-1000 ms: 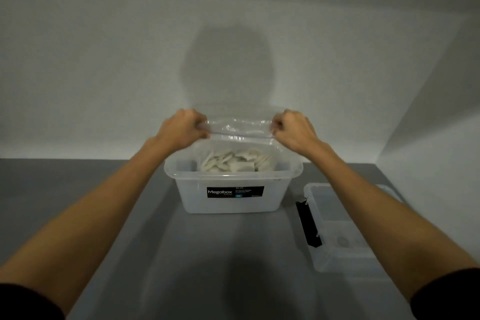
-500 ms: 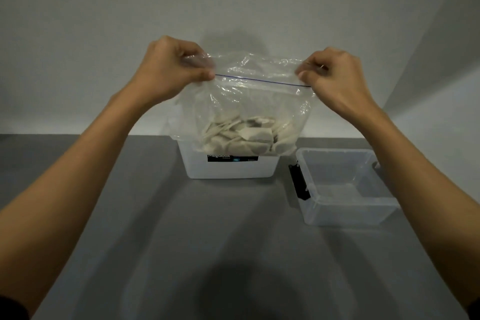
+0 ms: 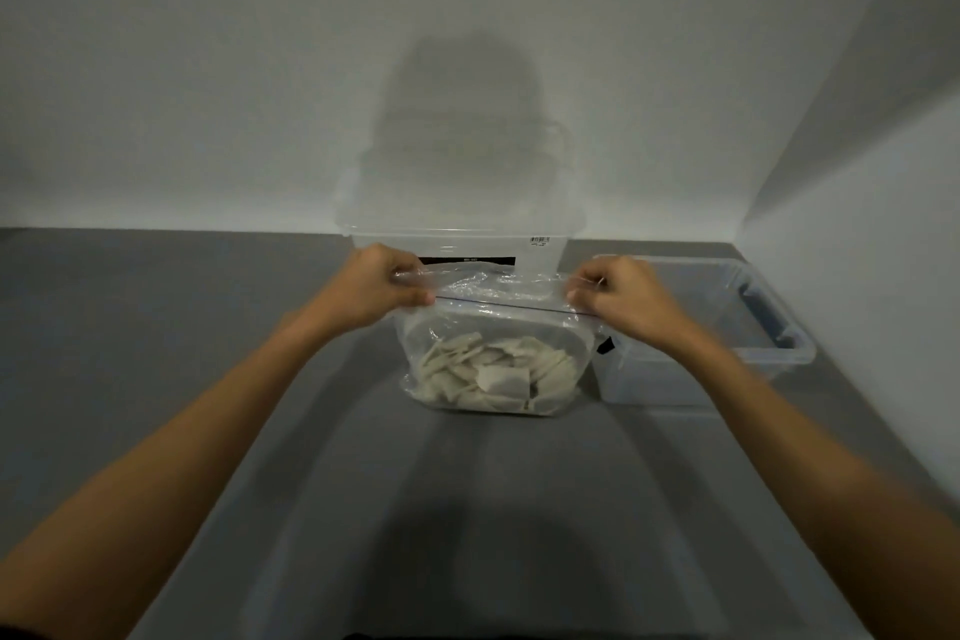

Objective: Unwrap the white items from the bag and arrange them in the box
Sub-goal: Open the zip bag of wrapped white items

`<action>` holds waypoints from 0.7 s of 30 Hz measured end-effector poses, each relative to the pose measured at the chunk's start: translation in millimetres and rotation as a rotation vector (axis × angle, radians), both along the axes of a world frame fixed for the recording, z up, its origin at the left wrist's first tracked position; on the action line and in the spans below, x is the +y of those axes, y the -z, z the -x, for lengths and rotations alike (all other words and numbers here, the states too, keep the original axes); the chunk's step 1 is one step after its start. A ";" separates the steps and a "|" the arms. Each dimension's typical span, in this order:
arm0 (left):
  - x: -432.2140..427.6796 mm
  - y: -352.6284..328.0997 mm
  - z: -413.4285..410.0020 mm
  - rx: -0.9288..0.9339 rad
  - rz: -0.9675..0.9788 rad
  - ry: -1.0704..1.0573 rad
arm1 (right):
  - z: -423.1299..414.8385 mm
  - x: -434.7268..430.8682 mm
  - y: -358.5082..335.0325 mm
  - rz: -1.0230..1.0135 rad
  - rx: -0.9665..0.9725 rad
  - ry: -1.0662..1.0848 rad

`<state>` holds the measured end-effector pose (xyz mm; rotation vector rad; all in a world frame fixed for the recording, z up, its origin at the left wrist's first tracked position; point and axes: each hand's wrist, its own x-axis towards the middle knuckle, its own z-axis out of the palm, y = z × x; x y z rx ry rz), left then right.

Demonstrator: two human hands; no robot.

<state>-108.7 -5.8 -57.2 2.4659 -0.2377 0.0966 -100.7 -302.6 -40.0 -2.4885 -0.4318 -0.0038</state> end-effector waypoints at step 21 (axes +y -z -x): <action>12.5 3.1 12.8 -0.598 -0.386 0.297 | 11.9 -29.2 31.4 0.081 -0.441 -0.064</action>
